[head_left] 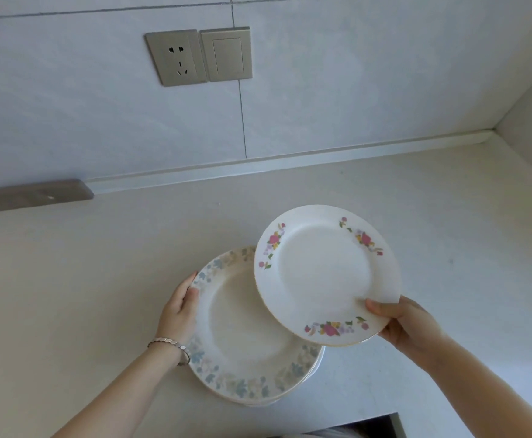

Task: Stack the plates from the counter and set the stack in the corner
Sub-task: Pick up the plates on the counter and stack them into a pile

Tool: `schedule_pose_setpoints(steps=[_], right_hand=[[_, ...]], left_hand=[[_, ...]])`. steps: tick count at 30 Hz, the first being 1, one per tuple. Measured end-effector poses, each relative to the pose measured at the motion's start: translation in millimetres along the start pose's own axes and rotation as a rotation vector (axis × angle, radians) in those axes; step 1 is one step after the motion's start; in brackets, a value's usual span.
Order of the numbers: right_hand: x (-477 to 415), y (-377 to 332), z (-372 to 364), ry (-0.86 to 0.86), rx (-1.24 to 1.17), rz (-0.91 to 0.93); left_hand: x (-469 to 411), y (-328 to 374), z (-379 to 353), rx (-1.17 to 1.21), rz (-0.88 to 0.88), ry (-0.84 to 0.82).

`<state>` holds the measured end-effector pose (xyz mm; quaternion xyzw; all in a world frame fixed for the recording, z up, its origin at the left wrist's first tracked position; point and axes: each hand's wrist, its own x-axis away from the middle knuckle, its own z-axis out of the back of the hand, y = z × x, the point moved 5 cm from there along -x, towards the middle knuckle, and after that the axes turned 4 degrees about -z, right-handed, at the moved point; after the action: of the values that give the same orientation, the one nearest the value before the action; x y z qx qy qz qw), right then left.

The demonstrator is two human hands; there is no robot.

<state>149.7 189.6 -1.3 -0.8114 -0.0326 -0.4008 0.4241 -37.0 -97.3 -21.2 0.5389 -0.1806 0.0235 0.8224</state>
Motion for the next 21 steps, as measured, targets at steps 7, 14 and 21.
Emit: schedule_pose_setpoints(steps=[7,14,21], right_hand=[[-6,20,-33,-0.034,0.263,-0.039],[3,17,-42,0.024,0.529,0.083],[4,44,-59,0.158,1.118,0.126]], left_hand=[[3,2,-1,0.064,0.002,0.003],[-1,-4,-1,0.122,0.055,-0.005],[1,8,-4,0.178,0.119,-0.142]])
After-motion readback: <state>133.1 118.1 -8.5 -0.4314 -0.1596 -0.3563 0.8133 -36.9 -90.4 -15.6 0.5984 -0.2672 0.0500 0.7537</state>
